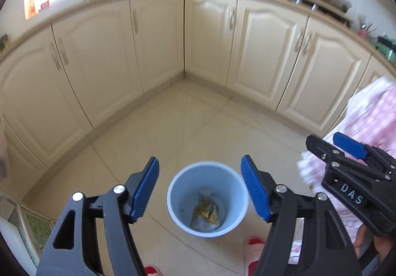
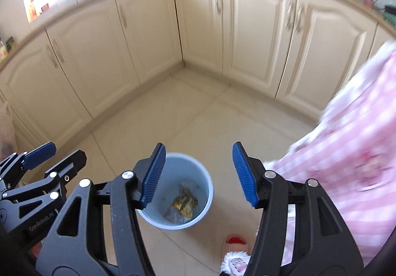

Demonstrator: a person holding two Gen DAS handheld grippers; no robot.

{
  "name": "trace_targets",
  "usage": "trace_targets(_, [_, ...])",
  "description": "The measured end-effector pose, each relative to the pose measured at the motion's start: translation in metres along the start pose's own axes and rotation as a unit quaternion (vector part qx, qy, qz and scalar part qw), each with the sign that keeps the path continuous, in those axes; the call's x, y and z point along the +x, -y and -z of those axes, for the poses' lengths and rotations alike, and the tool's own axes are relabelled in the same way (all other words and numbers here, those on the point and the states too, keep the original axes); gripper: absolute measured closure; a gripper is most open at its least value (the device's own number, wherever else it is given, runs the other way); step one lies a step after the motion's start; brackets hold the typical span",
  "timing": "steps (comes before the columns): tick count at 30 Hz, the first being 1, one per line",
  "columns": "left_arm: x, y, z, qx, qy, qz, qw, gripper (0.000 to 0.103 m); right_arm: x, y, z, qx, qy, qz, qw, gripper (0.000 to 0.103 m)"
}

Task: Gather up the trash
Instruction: 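Move both open tools back toward the crushed cans on the table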

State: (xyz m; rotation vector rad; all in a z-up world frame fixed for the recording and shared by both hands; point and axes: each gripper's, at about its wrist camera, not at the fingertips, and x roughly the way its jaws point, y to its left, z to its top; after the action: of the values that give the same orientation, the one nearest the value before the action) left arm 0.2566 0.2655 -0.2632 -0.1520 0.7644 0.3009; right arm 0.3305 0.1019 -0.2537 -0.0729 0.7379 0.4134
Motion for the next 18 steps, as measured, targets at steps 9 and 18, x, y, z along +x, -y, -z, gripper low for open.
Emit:
trace_targets(9, [-0.144,0.054,-0.025,0.014,0.108,0.066,0.9919,0.026,-0.178,0.043,-0.023,0.014,0.137,0.035,0.99,0.037])
trace_targets(18, [-0.218,0.179,-0.015,0.097,0.113,0.198,0.9688,0.025,-0.313,0.15,0.019,0.078,0.189,0.138,0.969,0.031])
